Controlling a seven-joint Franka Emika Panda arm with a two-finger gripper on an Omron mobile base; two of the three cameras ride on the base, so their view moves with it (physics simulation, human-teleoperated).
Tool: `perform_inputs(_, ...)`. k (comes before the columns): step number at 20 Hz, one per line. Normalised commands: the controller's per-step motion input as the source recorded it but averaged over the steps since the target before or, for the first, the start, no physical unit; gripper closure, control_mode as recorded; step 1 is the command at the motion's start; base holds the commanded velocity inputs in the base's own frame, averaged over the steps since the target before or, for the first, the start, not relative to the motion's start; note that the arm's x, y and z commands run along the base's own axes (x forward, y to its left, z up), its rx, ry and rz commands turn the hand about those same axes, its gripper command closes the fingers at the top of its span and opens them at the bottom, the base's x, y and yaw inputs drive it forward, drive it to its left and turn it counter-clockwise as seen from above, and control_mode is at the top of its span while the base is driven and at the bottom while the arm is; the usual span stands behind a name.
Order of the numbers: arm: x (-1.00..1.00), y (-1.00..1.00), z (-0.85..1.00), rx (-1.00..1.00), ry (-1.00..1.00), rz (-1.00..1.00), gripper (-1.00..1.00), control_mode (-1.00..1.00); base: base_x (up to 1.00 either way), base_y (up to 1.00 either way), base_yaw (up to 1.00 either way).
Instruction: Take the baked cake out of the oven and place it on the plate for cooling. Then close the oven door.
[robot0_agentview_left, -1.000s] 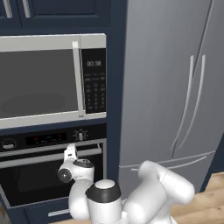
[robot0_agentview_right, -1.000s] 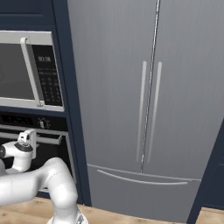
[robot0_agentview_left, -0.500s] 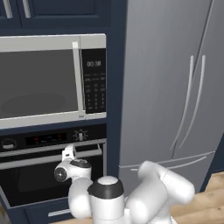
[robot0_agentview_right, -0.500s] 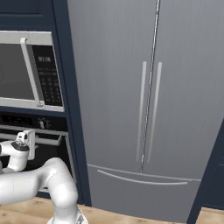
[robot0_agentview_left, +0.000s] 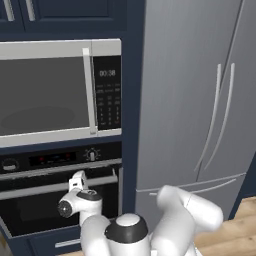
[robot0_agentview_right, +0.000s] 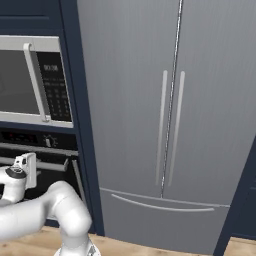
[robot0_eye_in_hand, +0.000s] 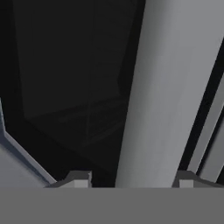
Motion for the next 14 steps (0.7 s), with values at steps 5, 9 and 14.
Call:
perform_inputs(5,-0.70,0.18,-0.76,-0.13,0.12,-0.04,1.00,-1.00,0.00,0.00,0.00)
perform_inputs(9,-0.66,0.18,-0.75,-0.14,0.15,-0.05,1.00,-1.00,0.00,0.00,0.00)
perform_inputs(14,-0.66,0.18,-0.77,-0.14,0.15,-0.05,1.00,-1.00,0.00,0.00,0.00)
